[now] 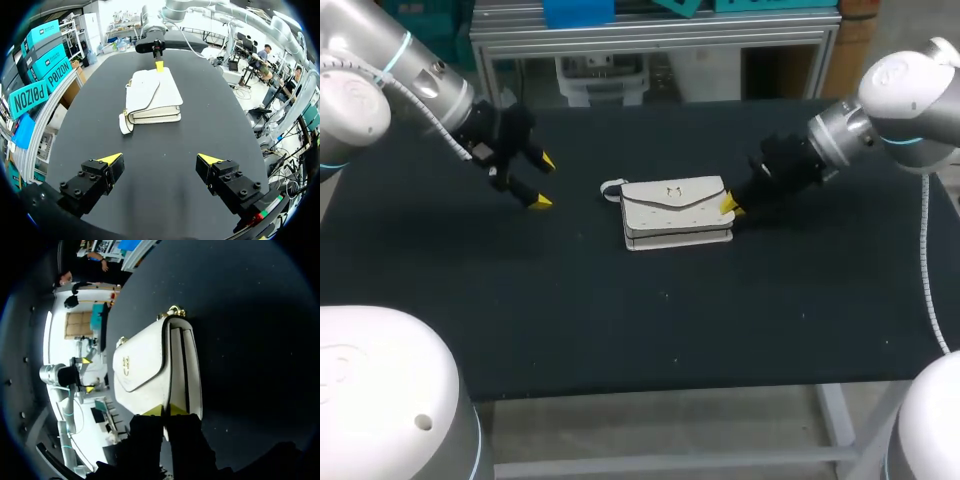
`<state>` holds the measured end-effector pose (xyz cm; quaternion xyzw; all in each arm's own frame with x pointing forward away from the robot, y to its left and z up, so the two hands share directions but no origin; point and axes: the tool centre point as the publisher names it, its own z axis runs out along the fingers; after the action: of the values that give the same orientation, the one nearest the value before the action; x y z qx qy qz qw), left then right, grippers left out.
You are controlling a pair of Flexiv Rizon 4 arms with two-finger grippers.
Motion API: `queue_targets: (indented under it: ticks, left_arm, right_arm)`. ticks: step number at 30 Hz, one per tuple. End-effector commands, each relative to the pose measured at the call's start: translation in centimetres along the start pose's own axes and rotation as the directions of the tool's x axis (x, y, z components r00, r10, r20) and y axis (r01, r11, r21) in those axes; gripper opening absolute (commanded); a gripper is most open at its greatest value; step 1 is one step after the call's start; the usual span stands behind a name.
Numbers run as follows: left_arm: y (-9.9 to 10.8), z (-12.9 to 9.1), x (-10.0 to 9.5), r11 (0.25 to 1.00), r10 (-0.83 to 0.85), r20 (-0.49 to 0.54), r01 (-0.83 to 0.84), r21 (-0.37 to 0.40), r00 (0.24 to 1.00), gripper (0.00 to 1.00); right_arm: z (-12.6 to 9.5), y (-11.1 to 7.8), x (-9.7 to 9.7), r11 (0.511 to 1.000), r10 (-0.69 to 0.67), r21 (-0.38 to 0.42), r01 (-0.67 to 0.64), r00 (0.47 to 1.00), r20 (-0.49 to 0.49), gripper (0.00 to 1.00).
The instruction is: Pick up the bag, open it, inspect its contents, close it, and place it on the opposite side
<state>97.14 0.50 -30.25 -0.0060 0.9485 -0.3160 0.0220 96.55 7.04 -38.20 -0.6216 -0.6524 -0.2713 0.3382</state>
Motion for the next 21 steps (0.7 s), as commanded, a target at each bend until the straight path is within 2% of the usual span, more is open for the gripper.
queue_targets:
  ticks: [1, 8, 20, 21]
  left_arm:
    - [0.1, 0.1, 0.0, 1.0, 0.001, 0.001, -0.001, 0.003, 1.0, 1.0]
    - [0.1, 0.1, 0.0, 1.0, 0.001, 0.001, -0.001, 0.003, 1.0, 1.0]
    - [0.1, 0.1, 0.0, 1.0, 0.001, 0.001, -0.001, 0.003, 1.0, 1.0]
    - [0.1, 0.1, 0.0, 1.0, 0.001, 0.001, -0.001, 0.003, 1.0, 1.0]
  right_arm:
    - [1.3, -0.7, 1.1, 0.991, -0.004, -0.133, 0.009, 0.999, 0.036, 0.0]
    - [2.7, -0.8, 2.6, 0.993, -0.034, -0.11, 0.039, 0.998, 0.046, 0.0]
    - [4.0, -1.2, 3.1, 0.997, -0.052, -0.061, 0.053, 0.998, 0.02, 0.0]
    - [4.0, -1.2, 3.1, 0.997, -0.052, -0.058, 0.053, 0.999, 0.018, 0.3]
